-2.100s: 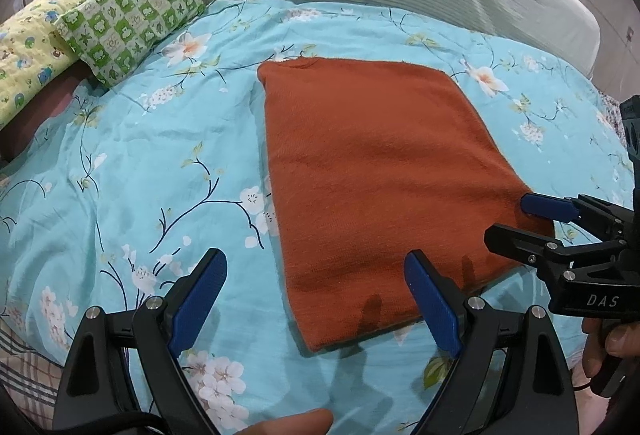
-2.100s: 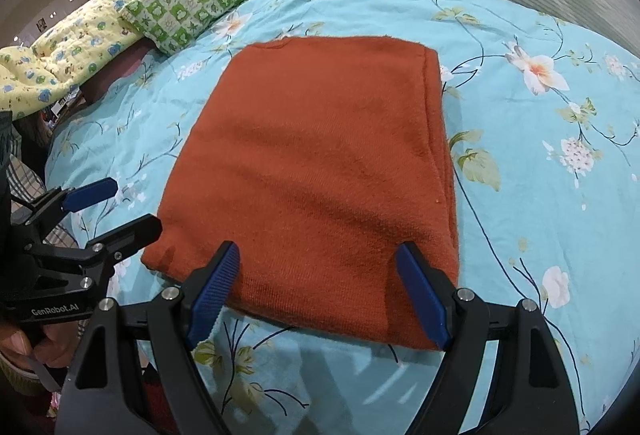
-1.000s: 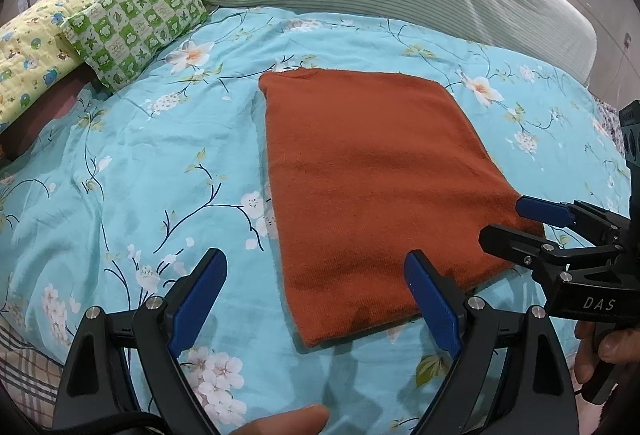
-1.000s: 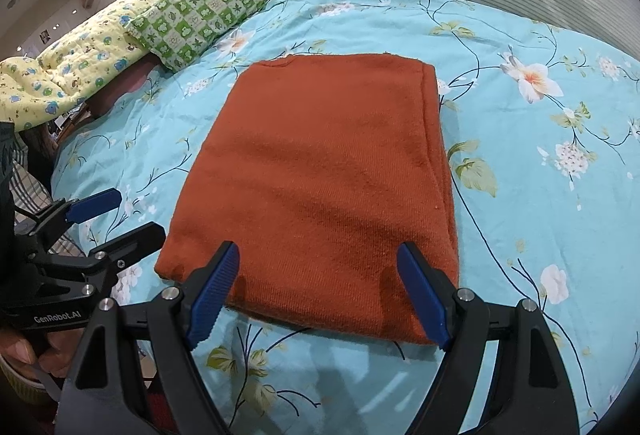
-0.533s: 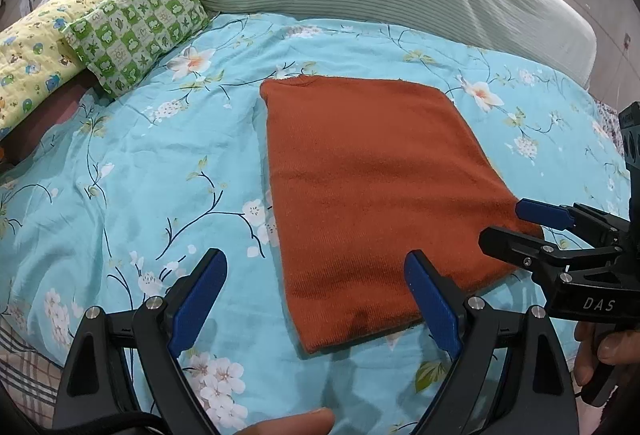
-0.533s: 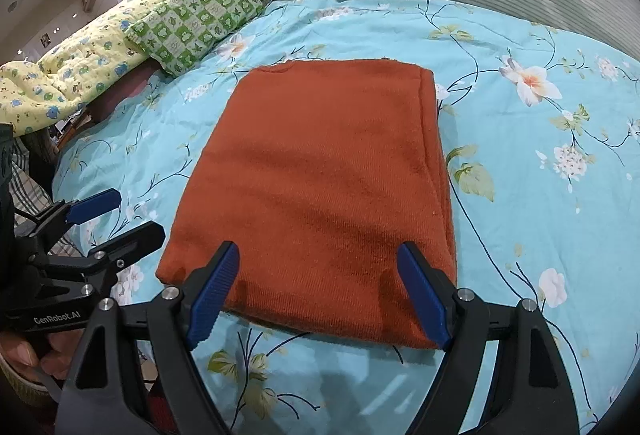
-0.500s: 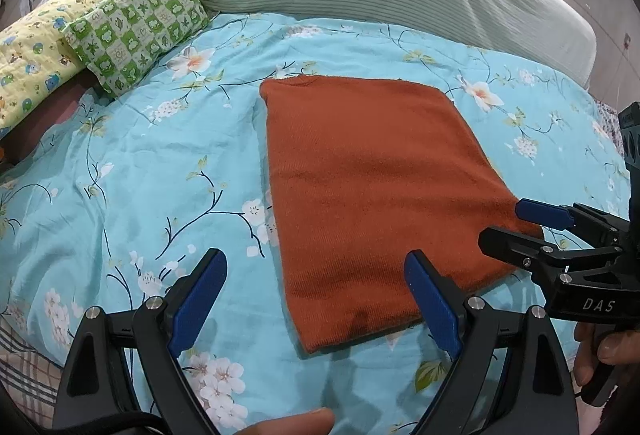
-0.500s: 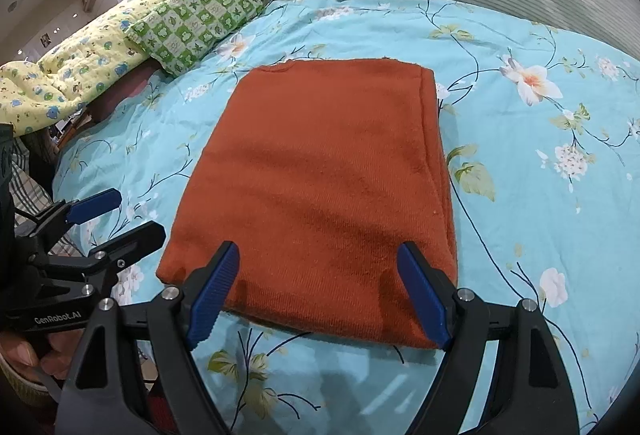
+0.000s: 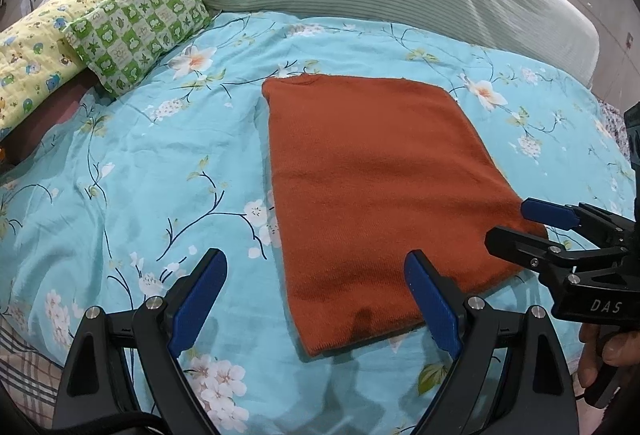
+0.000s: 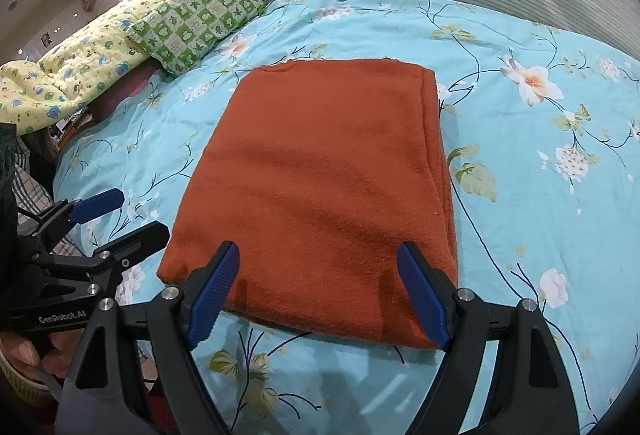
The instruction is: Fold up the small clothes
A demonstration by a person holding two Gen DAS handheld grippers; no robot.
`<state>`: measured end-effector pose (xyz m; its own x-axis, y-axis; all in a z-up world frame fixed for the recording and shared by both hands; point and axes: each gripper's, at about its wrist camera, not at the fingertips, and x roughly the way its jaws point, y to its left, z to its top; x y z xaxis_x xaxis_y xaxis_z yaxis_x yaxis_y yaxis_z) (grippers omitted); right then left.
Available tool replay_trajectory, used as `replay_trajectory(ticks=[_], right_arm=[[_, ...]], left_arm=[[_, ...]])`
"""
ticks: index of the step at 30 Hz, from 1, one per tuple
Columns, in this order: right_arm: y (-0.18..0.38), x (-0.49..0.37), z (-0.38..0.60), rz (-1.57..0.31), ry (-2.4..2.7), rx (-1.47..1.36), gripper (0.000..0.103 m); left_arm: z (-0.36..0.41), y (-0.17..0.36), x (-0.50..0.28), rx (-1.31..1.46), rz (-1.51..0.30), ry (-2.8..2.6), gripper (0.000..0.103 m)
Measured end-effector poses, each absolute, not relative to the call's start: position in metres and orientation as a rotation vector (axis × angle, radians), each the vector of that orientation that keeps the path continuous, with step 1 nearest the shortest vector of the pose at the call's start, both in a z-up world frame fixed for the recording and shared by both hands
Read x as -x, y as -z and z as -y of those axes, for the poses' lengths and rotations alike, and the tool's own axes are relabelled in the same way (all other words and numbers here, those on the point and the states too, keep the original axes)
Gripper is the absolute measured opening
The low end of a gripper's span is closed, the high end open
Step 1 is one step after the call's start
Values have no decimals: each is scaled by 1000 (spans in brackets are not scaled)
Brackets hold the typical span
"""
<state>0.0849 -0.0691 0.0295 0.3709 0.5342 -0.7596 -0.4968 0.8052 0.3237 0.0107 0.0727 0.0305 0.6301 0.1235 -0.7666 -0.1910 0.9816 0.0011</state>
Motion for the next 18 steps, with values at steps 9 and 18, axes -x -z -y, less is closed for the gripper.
replay_trajectory(ticks=[9, 18], right_arm=[[-29, -85, 69, -991, -662, -44, 81], [-29, -90, 73, -995, -663, -47, 81]], left_arm=[[-71, -32, -14, 61, -847, -194, 91], [-75, -30, -21, 77, -858, -188, 90]])
